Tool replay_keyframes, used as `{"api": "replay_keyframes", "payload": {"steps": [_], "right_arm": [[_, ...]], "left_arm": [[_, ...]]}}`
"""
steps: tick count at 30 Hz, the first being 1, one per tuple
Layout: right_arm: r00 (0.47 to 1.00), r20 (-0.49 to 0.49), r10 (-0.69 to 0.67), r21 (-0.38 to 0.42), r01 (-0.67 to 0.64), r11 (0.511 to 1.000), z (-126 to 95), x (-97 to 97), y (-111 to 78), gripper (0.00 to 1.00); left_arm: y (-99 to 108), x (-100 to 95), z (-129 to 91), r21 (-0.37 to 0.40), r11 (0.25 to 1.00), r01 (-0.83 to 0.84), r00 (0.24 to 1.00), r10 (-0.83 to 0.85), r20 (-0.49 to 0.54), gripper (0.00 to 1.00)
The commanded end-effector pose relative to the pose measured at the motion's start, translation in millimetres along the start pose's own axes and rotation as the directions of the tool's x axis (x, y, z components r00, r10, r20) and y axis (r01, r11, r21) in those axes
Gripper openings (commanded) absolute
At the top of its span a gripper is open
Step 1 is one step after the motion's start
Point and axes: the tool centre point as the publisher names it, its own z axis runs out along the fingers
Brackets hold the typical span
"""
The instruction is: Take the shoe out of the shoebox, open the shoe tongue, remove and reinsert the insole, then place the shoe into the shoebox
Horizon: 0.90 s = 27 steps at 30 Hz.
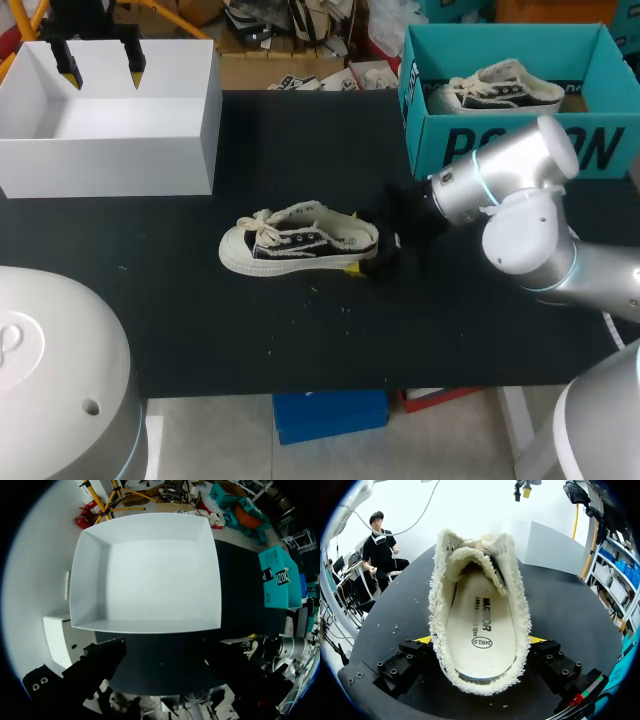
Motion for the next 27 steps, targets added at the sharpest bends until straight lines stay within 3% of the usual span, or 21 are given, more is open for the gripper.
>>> {"api": "replay_keyframes", "payload": {"steps": [1, 16, 17, 18, 19, 27], "right_arm": [[1.0, 0.003, -0.002, -0.004, 0.002, 1.0, -0.2, 1.2, -0.9, 1.0], [1.0, 0.001, -0.027, -0.013, 0.027, 1.0, -4.7, -2.9, 6.7, 1.0], [1.0, -0.001, -0.029, -0.014, 0.029, 0.999, -4.4, -2.9, 7.0, 0.95], [1.0, -0.001, -0.03, -0.014, 0.03, 0.999, -3.9, -2.9, 7.3, 0.34], [0.999, -0.009, -0.039, -0.024, 0.038, 0.999, -3.0, -3.0, 7.8, 0.0], [0.999, -0.007, -0.037, -0.025, 0.037, 0.999, -2.2, -3.0, 8.2, 0.0]], "left_arm": [[0.5, 0.6, -0.5, -0.002, 1.0, 0.002, 1.0, -0.002, 0.003, 1.0], [0.5, 0.6, -0.5, -0.002, 1.0, 0.002, 1.0, -0.002, 0.003, 1.0], [0.5, 0.6, -0.5, -0.002, 1.0, 0.002, 1.0, -0.002, 0.003, 1.0], [0.5, 0.6, -0.5, -0.002, 1.0, 0.002, 1.0, -0.002, 0.003, 1.0], [0.5, 0.6, -0.5, -0.002, 1.0, 0.002, 1.0, -0.002, 0.003, 1.0], [0.5, 0.6, -0.5, -0.002, 1.0, 0.002, 1.0, -0.002, 0.003, 1.0]]}}
